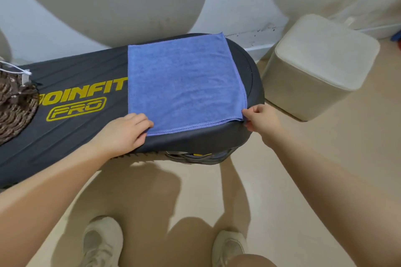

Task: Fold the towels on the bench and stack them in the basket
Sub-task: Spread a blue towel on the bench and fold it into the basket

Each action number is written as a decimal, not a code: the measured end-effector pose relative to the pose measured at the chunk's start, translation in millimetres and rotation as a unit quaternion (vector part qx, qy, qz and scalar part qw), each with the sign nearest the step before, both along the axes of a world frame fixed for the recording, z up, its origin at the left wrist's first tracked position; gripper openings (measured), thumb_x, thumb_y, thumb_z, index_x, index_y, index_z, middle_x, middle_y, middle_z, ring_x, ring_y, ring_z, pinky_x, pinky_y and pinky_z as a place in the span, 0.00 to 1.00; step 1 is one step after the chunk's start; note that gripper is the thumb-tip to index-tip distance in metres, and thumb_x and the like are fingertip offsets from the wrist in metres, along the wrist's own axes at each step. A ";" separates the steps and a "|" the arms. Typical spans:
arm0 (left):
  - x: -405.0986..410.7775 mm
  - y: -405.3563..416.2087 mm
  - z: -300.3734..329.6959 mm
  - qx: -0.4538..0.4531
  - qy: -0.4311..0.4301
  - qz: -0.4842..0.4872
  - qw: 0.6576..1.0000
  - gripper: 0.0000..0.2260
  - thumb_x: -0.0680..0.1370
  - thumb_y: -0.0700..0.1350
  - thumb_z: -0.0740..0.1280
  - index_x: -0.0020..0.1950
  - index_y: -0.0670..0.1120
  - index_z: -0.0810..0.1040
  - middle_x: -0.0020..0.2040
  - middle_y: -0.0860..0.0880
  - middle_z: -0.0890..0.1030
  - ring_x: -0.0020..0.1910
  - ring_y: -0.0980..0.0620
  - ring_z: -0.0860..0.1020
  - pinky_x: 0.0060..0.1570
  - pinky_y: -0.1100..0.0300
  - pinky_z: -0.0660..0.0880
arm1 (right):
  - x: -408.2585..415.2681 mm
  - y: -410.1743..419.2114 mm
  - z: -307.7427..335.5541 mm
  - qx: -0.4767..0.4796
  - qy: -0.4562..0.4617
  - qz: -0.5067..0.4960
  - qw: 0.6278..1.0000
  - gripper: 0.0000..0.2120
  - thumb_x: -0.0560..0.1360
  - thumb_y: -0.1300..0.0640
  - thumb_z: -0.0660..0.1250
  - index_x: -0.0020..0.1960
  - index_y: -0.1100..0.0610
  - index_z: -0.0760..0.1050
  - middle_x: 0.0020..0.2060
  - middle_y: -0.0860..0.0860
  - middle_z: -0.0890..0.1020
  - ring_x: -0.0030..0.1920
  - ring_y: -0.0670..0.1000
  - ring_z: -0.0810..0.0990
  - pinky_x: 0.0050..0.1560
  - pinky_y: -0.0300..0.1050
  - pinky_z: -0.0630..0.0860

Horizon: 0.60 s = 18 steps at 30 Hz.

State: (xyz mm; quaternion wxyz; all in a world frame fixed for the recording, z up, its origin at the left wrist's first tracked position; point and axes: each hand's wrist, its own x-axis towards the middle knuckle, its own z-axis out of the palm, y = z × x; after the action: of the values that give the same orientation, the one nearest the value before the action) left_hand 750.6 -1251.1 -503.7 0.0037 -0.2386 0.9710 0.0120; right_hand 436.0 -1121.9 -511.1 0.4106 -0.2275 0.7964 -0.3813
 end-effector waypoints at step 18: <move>8.8 21.4 -5.5 0.141 0.056 0.178 0.972 0.13 0.77 0.46 0.62 0.60 0.45 0.74 0.41 0.54 0.67 0.46 0.54 0.65 0.42 0.60 0.64 | -0.3 1.8 -0.9 0.025 0.189 0.057 0.980 0.14 0.73 0.54 0.65 0.34 0.63 0.73 0.27 0.52 0.74 0.29 0.50 0.69 0.32 0.42 0.65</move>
State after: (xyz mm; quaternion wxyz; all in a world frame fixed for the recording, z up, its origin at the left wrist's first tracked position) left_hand 759.4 -1229.7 -509.2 -0.0197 -0.4035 0.9003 0.1622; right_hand 435.8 -1120.1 -512.0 0.2792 -0.3301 0.8548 -0.2872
